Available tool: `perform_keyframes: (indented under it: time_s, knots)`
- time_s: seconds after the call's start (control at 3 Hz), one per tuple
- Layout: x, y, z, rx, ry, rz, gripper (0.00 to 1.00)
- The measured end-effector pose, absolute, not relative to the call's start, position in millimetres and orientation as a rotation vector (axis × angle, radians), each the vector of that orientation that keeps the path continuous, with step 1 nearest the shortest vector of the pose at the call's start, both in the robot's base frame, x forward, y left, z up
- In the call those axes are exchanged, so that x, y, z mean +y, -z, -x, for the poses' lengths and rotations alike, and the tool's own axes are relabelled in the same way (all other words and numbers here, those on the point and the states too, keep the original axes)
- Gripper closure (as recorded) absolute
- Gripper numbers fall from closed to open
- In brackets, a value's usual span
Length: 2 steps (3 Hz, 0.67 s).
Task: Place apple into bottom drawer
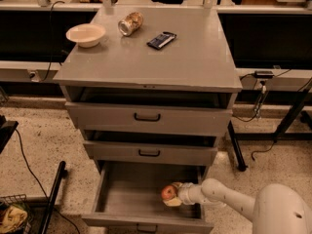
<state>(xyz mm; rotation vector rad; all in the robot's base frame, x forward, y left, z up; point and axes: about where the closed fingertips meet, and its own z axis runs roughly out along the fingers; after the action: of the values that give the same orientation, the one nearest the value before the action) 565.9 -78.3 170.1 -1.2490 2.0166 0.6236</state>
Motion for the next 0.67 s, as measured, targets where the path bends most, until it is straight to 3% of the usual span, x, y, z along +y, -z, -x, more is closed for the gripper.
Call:
perform_keyframes:
  time_s: [0.67]
  knots:
    - [-74.1,-168.7,-564.0,2.015,-0.631,1.253,0.36]
